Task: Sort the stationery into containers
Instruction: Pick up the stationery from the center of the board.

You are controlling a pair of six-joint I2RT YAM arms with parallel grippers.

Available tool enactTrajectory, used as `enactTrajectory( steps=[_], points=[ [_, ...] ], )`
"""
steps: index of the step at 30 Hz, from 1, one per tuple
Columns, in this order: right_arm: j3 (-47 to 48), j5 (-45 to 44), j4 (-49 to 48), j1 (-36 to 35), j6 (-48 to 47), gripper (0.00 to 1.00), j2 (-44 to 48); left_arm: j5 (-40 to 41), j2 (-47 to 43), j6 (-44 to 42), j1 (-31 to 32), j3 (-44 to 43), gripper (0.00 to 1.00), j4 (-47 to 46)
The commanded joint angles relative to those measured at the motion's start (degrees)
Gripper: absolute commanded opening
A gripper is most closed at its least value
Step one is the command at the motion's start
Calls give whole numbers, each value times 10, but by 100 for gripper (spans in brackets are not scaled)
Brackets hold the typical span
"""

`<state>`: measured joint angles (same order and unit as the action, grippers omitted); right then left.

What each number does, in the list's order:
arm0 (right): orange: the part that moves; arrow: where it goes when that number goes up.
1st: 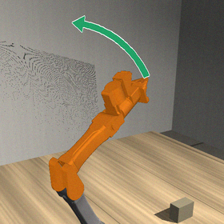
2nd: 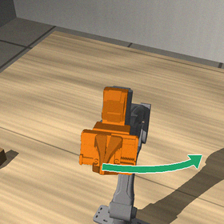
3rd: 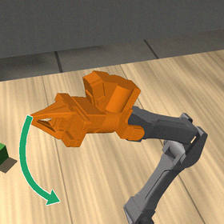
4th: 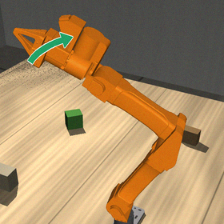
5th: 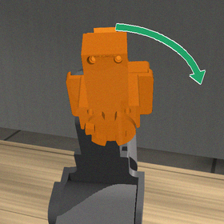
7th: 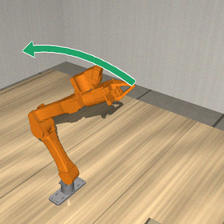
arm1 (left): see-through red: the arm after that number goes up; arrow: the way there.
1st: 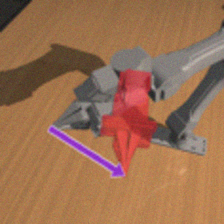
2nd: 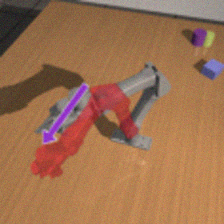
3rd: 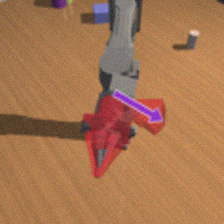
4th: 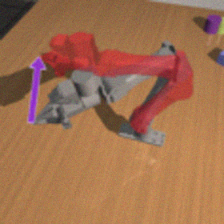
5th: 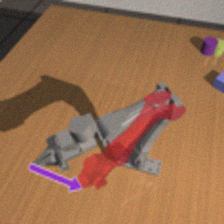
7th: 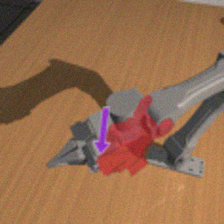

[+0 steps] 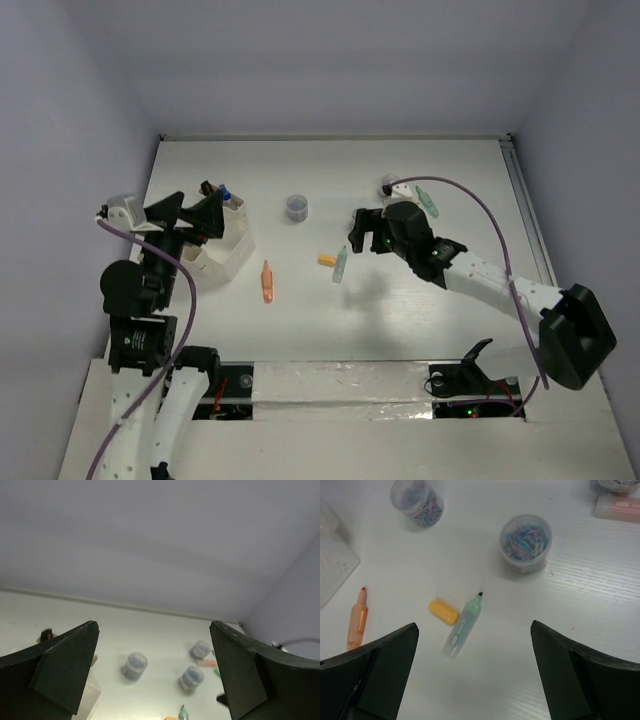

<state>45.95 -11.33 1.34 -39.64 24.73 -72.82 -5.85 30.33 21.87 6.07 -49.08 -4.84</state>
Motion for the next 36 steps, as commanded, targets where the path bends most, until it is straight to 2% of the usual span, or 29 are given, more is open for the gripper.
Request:
enactTrajectory(
  steps=[1, 3, 6, 8, 11, 19, 22, 31, 33, 34, 35, 36],
  points=[
    [79, -50, 55, 6, -17, 100, -69, -30, -62, -31, 8, 51, 93, 91],
    [133, -61, 73, 11, -20, 100, -127, 13, -92, -42, 33, 62, 93, 135],
    [193, -66, 105, 25, -26, 100, -180, 85, -126, -56, 67, 79, 94, 157],
    [222, -68, 130, 32, -30, 100, -231, 107, -140, -61, 83, 75, 96, 154],
    [279, -79, 161, 46, -31, 100, -291, 114, -157, -61, 111, 77, 99, 146],
    [331, -64, 166, 59, -35, 100, -373, 127, -171, -62, 141, 78, 99, 148],
    [345, -78, 161, 64, -38, 97, -388, 125, -171, -63, 146, 79, 99, 147],
    [360, -100, 154, 64, -44, 77, -405, 125, -166, -63, 146, 79, 99, 146],
    [361, -107, 149, 64, -47, 65, -402, 125, -165, -63, 146, 79, 99, 144],
    [364, -108, 148, 64, -52, 56, -401, 125, -164, -63, 146, 79, 99, 145],
    [365, -115, 147, 64, -53, 43, -399, 125, -163, -63, 146, 79, 99, 144],
    [365, -117, 144, 64, -56, 41, -395, 125, -162, -63, 146, 79, 99, 143]
  ],
)
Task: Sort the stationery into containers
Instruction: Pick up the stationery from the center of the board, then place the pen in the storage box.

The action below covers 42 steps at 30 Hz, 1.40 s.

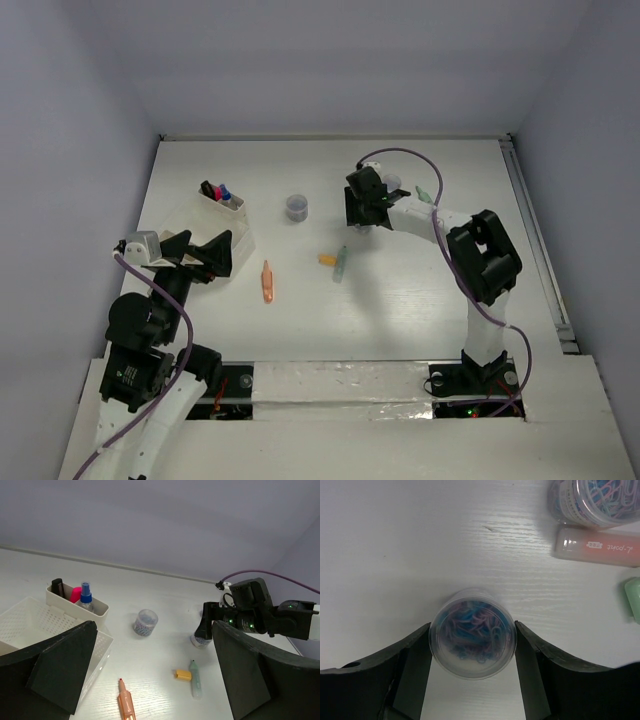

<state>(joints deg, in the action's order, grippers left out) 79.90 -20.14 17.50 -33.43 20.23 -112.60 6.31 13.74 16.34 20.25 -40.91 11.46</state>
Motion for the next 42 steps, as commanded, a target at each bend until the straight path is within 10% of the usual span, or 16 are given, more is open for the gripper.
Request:
enactTrajectory(
  steps=[1, 11, 24, 42],
  points=[
    [24, -31, -22, 2, -19, 39, 7, 4, 5, -8, 4, -2, 99, -20],
    [53, 118, -140, -93, -68, 36, 114, 19, 16, -3, 4, -4, 99, -23],
    [247, 273, -193, -229, -85, 35, -27, 30, 26, 1, 4, -5, 98, -19],
    [422, 261, -92, -253, -117, 36, -198, 26, 22, -1, 4, -4, 98, -20]
  ],
)
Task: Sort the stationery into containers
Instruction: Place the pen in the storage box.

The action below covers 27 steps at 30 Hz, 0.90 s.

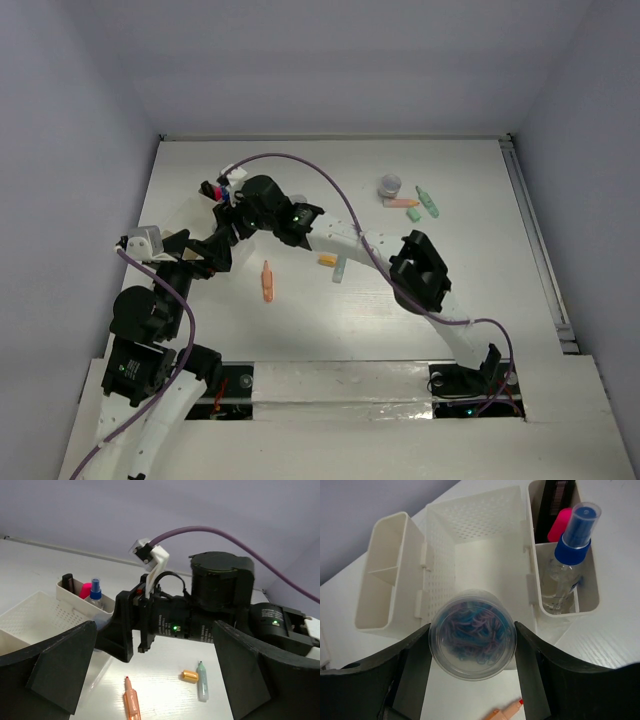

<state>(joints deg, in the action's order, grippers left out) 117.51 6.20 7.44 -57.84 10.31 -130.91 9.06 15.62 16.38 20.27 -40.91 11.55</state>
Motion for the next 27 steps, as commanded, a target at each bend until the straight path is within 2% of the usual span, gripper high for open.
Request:
enactTrajectory(
  steps=[1, 14, 17, 20, 21, 27],
  points=[
    [52, -2, 15, -9, -23, 36, -20, -2, 3, -1, 4, -4, 98, -21],
    [63, -35, 52, -19, -60, 40, -36, -4, 2, -1, 4, -3, 98, -22],
    [62, -43, 57, -24, -64, 47, -36, -4, 2, -1, 4, -3, 98, -22],
    [61, -43, 59, -24, -65, 67, -36, -4, 2, -1, 4, -3, 98, -21],
    [61, -42, 59, -24, -64, 70, -36, -4, 3, -1, 4, -3, 98, -22],
    [53, -29, 37, -24, -54, 76, -18, -1, 8, 0, 4, -3, 98, -21]
  ],
)
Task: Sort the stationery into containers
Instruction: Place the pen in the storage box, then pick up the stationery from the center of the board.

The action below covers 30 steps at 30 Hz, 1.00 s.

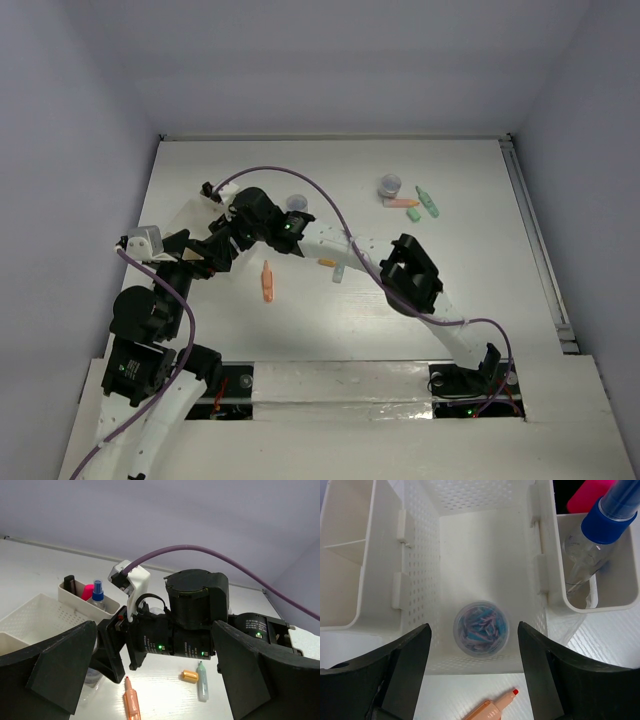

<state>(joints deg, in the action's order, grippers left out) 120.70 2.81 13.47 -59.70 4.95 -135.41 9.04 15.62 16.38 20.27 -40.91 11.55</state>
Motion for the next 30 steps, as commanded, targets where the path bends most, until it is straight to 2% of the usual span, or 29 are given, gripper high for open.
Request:
enactTrajectory(
  steps=[1, 6, 10, 11, 13, 14, 17, 18, 20, 21, 23, 25, 26, 30],
  points=[
    [19, 6, -26, -6, 1, 76, 36, -1, 10, 0, 4, -4, 98, -21],
    [-16, 12, -57, -6, 11, 76, 82, 2, 25, 7, 4, -5, 98, -22],
    [-117, -24, -103, -6, 15, 75, 175, -14, 56, 23, -2, -11, 97, -31],
    [-171, -45, -118, -6, 13, 74, 197, -17, 63, 29, -2, -20, 96, -35],
    [-229, -98, -128, -6, 13, 73, 272, -44, 94, 48, -2, -25, 95, -56],
    [-289, -115, -129, -6, 13, 72, 297, -56, 107, 55, -2, -29, 94, -66],
    [-381, -145, -125, 21, 32, 63, 396, -145, 193, 95, -2, -37, 94, -115],
    [-439, -151, -122, 29, 40, 61, 420, -199, 246, 109, -2, -37, 93, -158],
    [-498, -170, -111, 59, 68, 60, 488, -220, 291, 137, 15, -33, 92, -194],
    [-556, -173, -108, 71, 80, 60, 510, -195, 327, 138, 27, -34, 92, -205],
    [-613, -162, -107, 99, 118, 60, 575, -143, 360, 130, 67, -44, 91, -215],
    [-689, -140, -120, 146, 147, 61, 628, -53, 417, 113, 100, -85, 91, -206],
    [-709, -138, -124, 146, 150, 61, 641, -53, 436, 108, 111, -99, 91, -200],
    [-756, -136, -129, 161, 156, 66, 674, 40, 544, 77, 151, -163, 90, -170]
  ],
)
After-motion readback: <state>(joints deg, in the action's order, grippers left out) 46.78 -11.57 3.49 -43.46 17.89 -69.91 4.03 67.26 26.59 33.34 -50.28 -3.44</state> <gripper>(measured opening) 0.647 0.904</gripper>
